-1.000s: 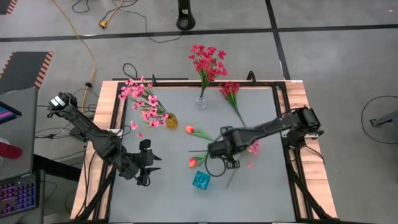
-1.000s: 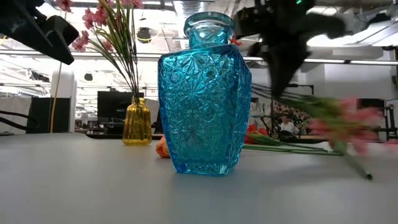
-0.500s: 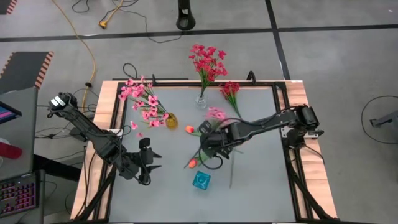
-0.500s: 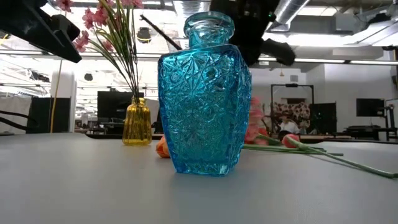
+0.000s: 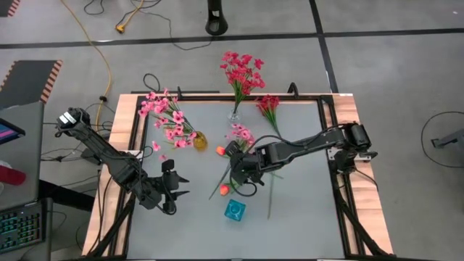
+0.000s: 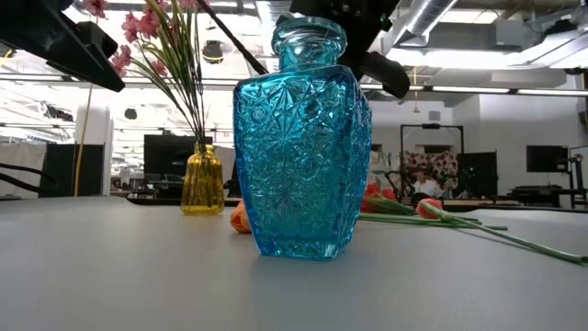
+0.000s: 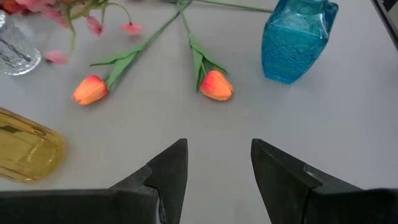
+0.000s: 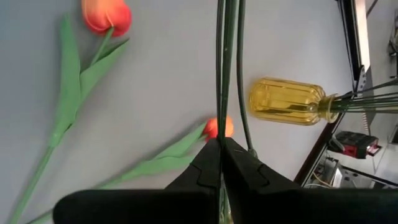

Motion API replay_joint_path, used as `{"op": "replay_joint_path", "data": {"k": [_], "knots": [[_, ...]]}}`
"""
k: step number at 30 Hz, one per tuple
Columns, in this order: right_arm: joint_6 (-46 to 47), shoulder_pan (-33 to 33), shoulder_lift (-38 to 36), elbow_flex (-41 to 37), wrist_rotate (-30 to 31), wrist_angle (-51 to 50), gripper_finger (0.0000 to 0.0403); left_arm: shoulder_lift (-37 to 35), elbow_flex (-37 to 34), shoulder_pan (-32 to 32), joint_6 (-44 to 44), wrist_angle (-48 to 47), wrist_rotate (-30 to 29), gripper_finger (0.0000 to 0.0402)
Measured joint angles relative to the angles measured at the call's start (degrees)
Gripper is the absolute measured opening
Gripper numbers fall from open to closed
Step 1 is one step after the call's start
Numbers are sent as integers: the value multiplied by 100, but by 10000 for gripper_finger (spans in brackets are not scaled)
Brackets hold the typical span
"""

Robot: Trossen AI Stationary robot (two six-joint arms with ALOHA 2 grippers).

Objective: Sort flowers into vase by color
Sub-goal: Put the pink flowers into the yellow vase

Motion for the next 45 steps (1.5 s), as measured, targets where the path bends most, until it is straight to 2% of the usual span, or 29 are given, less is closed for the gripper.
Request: {"op": "replay_joint_path", "data": {"k": [8,14,22,28,31,33,40,42,45], "knots": [[-488,28,0,0,-2,40,46,0,0,0,-2,7,-94,165],[-475,28,0,0,-2,72,81,0,0,0,-2,52,-94,165],[-89,28,0,0,2,323,138,0,0,0,-1,277,-90,165],[346,28,-2,0,9,388,150,0,0,0,-2,280,-66,165],[1089,13,-2,0,9,390,147,0,0,0,-2,280,-66,165],[1941,-25,-2,0,9,393,145,0,0,0,-2,280,-68,165],[6174,-319,-2,0,-83,355,142,0,0,0,-3,283,-74,165],[6834,-409,-2,0,-348,306,141,0,0,0,-81,336,-131,165],[7290,-518,-2,0,-754,217,141,0,0,45,-261,431,-264,165]]}}
